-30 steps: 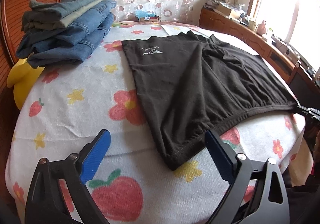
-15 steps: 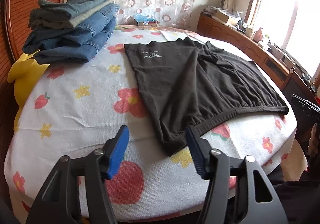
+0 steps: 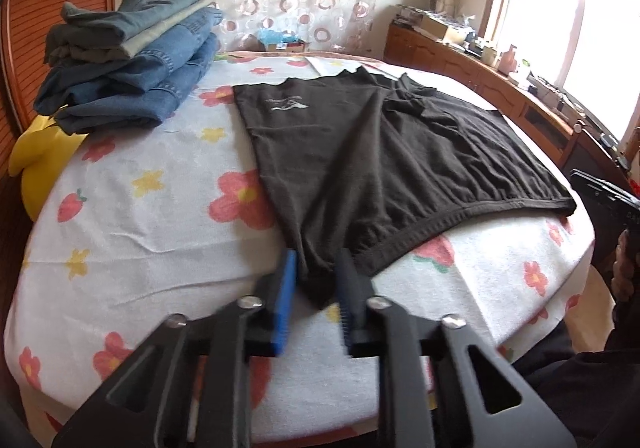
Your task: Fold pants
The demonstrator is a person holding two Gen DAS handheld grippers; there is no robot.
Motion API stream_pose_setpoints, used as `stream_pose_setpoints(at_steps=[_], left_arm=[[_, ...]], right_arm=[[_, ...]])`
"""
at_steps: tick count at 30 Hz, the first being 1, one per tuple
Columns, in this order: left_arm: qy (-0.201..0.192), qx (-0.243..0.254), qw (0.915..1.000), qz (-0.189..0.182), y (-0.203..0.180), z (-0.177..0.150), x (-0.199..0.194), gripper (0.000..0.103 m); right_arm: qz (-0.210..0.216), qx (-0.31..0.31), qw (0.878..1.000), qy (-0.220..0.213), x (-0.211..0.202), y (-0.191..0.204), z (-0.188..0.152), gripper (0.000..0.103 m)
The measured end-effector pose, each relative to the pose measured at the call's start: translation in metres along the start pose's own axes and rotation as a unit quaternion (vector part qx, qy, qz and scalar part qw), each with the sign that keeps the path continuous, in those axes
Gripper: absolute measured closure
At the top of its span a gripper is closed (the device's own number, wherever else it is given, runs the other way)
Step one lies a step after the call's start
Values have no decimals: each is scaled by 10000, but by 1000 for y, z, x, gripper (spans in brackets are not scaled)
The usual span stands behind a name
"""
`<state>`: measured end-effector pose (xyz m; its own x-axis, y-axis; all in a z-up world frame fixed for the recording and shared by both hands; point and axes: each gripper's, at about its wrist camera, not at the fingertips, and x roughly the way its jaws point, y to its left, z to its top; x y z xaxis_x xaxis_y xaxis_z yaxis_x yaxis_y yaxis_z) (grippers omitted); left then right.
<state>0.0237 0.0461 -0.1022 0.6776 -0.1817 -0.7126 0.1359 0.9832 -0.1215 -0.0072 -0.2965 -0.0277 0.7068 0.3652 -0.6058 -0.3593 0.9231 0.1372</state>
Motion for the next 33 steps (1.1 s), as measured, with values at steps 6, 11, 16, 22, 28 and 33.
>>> stream_pose_setpoints(at_steps=[6,11,16,22,28,33], left_arm=[[-95,58,9999,-32,-7,9,-2,97],[-195,246,9995,-74,-19,23,-6,102],[-263,450,9985,-173,-35,38,-5,102],[-299,479,9984,-65,-40,52,-12,101],[-65,328,9983,476,-22,42,-10,54],[201,147,9975,665,-6,22,3,54]], right_arm=[[-1,119,9999,111,10,-6,-4,53],[21,203,9997,120,13,-8,-5,53],[49,269,9996,93,12,-11,-9,53],[92,318,9994,43,8,-14,-12,52],[154,275,9995,24,9,-11,-13,52],[193,270,9994,45,13,-9,-15,52]])
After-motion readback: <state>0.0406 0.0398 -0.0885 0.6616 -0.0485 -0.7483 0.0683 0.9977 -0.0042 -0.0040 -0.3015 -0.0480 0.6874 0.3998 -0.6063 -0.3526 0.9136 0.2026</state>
